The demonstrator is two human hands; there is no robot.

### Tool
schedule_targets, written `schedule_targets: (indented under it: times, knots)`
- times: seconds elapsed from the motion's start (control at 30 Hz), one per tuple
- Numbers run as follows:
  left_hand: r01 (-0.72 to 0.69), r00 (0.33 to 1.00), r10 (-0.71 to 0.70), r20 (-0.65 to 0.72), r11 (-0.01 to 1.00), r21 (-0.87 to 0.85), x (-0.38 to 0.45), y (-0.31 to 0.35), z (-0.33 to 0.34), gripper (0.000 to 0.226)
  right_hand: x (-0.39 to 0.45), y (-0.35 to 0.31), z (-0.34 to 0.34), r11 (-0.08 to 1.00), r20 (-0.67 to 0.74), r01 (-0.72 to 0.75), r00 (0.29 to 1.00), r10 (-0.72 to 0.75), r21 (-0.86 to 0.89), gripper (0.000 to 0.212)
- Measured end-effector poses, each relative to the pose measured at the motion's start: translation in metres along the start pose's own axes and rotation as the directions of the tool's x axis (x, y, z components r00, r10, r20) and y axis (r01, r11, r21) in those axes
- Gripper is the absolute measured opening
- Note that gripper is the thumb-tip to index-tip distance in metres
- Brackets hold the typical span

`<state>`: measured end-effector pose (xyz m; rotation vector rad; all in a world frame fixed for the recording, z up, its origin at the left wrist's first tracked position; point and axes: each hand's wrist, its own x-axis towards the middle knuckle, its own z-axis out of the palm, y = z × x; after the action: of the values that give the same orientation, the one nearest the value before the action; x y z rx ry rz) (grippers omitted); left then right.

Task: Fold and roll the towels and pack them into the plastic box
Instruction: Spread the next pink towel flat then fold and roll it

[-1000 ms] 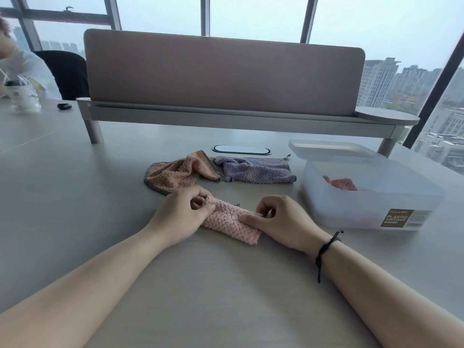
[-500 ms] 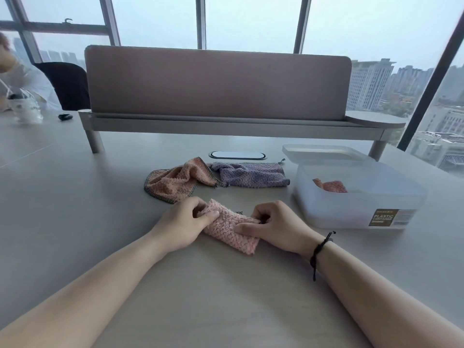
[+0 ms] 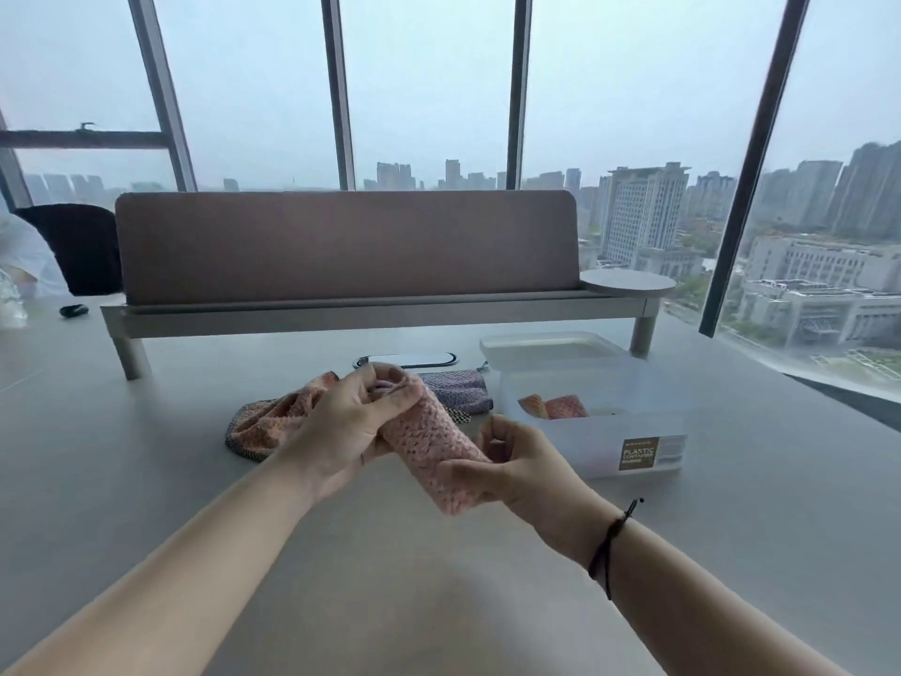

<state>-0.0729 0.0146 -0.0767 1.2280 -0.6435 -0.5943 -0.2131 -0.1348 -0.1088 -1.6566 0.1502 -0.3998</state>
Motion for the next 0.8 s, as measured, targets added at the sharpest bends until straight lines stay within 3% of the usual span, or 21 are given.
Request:
schedule_targets:
  times: [0.17, 0.33, 0.43, 0.6, 0.7, 0.8]
  knots:
    - [-0.062, 0.993, 0.054, 0.103, 0.996, 0.067, 0.042, 0.008, 0.072, 0.028, 0.0, -0.044, -0.063, 0.999, -0.182, 0.032, 0.983, -0.039, -0.042, 0.04]
    - [-0.085, 0.994, 0.068, 0.08, 0.967, 0.239, 0.095, 0.003, 0.143, 0.032, 0.02, -0.063, -0.136, 0.976, -0.377, -0.011, 0.923, -0.073, -0.216, 0.03]
    - [-0.079, 0.996, 0.062, 0.059, 0.936, 0.342, 0.126, -0.001, 0.173, 0.037, 0.031, -0.062, -0.166, 0.969, -0.387, -0.064, 0.921, -0.033, -0.237, 0.019]
    - [-0.032, 0.999, 0.033, 0.005, 0.933, 0.358, 0.158, -0.018, 0.192, 0.036, 0.055, -0.045, -0.196, 0.927, -0.381, -0.114, 0.924, -0.033, -0.357, 0.025]
    - [-0.018, 0.999, 0.0, 0.037, 0.884, 0.468, 0.159, -0.037, 0.182, 0.03, 0.068, -0.032, -0.202, 0.824, -0.39, -0.171, 0.918, -0.065, -0.54, 0.016]
    - [-0.021, 0.993, -0.056, 0.108, 0.797, 0.604, 0.157, -0.049, 0.169, 0.028, 0.08, -0.021, -0.201, 0.537, -0.374, -0.287, 0.926, -0.057, -0.793, 0.019]
